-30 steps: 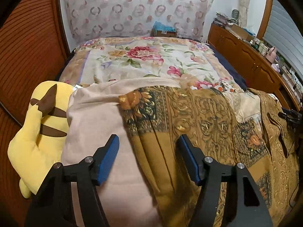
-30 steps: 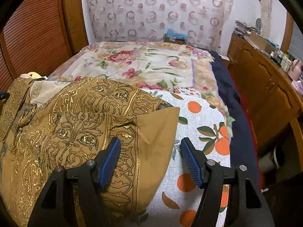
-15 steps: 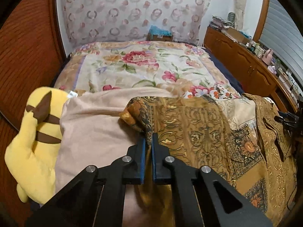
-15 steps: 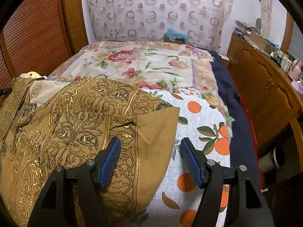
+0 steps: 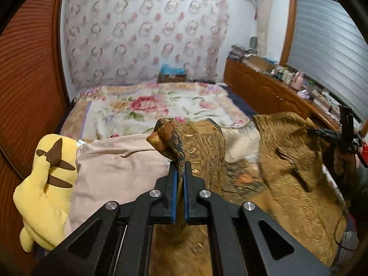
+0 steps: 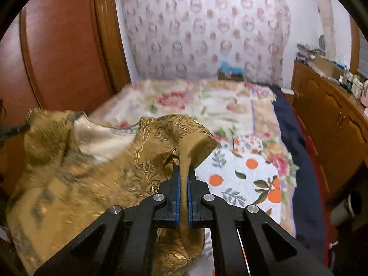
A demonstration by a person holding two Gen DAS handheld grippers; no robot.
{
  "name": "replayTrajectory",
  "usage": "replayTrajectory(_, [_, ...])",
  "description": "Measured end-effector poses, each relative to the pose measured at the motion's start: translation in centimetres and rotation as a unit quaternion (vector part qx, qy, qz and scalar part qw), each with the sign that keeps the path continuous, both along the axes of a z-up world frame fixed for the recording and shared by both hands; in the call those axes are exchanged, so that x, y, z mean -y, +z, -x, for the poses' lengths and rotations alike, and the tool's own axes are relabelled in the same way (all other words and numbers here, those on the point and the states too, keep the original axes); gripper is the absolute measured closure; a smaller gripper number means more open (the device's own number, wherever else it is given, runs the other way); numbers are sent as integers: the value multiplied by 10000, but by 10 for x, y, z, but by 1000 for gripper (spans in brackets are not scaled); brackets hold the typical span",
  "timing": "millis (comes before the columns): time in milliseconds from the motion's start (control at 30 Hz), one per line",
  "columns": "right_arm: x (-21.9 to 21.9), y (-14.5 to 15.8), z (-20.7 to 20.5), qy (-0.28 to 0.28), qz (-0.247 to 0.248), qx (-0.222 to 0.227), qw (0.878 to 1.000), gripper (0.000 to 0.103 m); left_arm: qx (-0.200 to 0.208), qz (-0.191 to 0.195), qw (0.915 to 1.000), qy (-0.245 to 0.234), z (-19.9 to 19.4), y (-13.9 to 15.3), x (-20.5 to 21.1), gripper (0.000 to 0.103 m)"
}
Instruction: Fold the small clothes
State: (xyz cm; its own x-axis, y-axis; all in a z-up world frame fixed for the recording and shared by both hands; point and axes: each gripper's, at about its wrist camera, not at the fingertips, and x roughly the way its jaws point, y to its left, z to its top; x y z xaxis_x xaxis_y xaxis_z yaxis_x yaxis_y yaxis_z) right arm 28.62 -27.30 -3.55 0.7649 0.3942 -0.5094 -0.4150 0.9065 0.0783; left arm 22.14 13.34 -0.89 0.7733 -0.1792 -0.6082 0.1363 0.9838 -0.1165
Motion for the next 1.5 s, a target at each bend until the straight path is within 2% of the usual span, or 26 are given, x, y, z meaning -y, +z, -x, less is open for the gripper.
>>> replayTrajectory(200, [16, 13, 70, 18, -252, 376, 9990, 99, 240, 56, 9996, -152, 55, 6, 8, 98])
replayTrajectory(433, [27, -5, 143, 75, -175, 493, 9986, 99, 205, 149, 9996, -103, 108, -14, 8, 98])
replayTrajectory(600, [38, -12, 187, 72, -214, 503, 9985, 99, 257, 308, 9992, 22, 153, -24, 2, 98])
replayTrajectory(700, [42, -15, 216, 75, -255, 456, 9986, 99, 209, 542, 9983, 82, 178, -31, -3, 98])
replayTrajectory(900, [50, -18, 262, 84, -157, 363, 9992, 99, 222, 575, 9978, 224, 210, -34, -9, 98])
replayTrajectory(1133, [58, -10, 298, 5, 48, 188, 9998, 99, 151, 623, 9973, 361, 239, -38, -20, 98])
replayTrajectory(1333, [53, -24, 298, -36, 361, -364, 9987, 99, -351, 522, 9971, 427, 238, -73, -21, 98])
replayTrajectory(1433, [45, -28, 296, -122, 524, -548, 9970, 99, -570, 461, 9960, 516, 233, -84, -23, 92])
replayTrajectory(1500, [44, -22, 296, -153, 571, -566, 9966, 95, -536, 450, 9961, 545, 234, -83, -27, 80])
